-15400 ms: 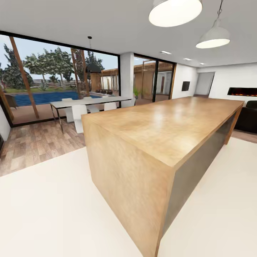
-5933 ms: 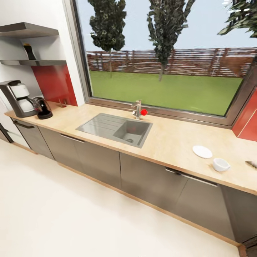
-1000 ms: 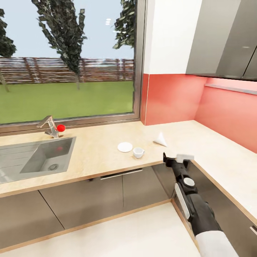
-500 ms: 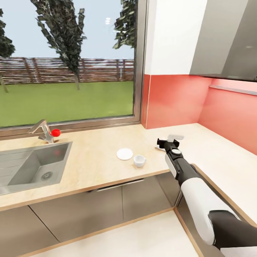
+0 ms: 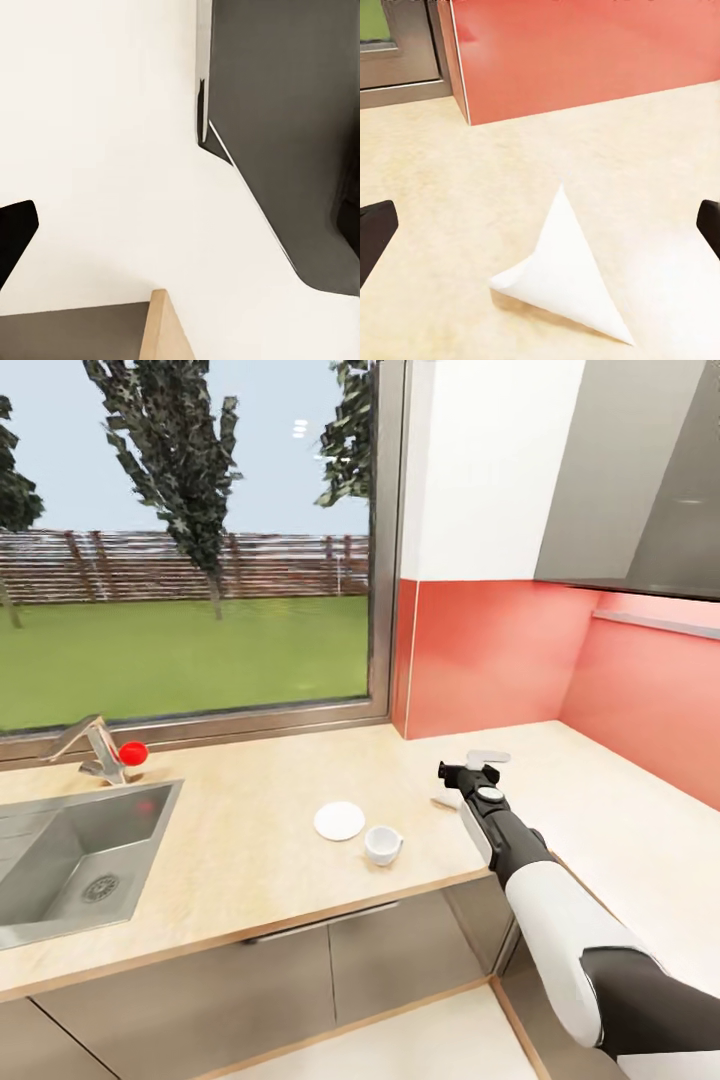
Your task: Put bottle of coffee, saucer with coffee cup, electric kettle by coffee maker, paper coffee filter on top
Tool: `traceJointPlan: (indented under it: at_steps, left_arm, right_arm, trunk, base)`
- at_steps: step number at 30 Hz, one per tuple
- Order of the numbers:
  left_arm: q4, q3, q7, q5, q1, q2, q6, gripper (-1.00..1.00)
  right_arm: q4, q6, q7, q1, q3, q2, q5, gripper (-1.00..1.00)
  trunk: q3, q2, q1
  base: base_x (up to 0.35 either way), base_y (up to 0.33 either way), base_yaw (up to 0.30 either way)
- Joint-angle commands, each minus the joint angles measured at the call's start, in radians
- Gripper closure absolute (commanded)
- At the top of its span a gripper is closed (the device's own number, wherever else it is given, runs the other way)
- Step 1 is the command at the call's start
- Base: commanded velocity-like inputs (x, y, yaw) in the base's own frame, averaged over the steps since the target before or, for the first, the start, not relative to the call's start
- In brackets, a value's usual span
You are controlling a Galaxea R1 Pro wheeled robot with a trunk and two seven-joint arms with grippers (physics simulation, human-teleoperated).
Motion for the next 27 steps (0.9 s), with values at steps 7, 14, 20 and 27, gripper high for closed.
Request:
traceJointPlan:
  at_steps: [7, 14, 20, 27]
  left_arm:
    - [0.003, 0.000, 0.000, 0.000, 0.005, 0.000, -0.004, -1.00]
    - [0.003, 0.000, 0.000, 0.000, 0.006, -0.002, -0.005, -1.00]
    - [0.003, 0.000, 0.000, 0.000, 0.006, -0.003, -0.004, -1.00]
    - [0.003, 0.000, 0.000, 0.000, 0.006, -0.003, -0.004, -1.00]
  right_arm:
    - [0.118, 0.005, -0.003, -0.001, 0.000, 0.000, 0.001, -1.00]
    - [0.133, 0.006, -0.005, -0.001, 0.000, -0.001, 0.002, -1.00]
    - [0.122, 0.011, -0.140, -0.001, 0.001, 0.009, -0.003, -1.00]
    - [0.018, 0.146, -0.168, -0.002, 0.002, 0.104, -0.004, -1.00]
  trunk:
    - [0.000, -0.002, 0.001]
    - [0.000, -0.002, 0.001]
    - [0.000, -0.002, 0.001]
    - [0.000, -0.002, 0.001]
  base:
    - [0.066, -0.073, 0.000]
    - [0.066, -0.072, 0.000]
    - [0.003, -0.003, 0.000]
    - [0.000, 0.000, 0.000]
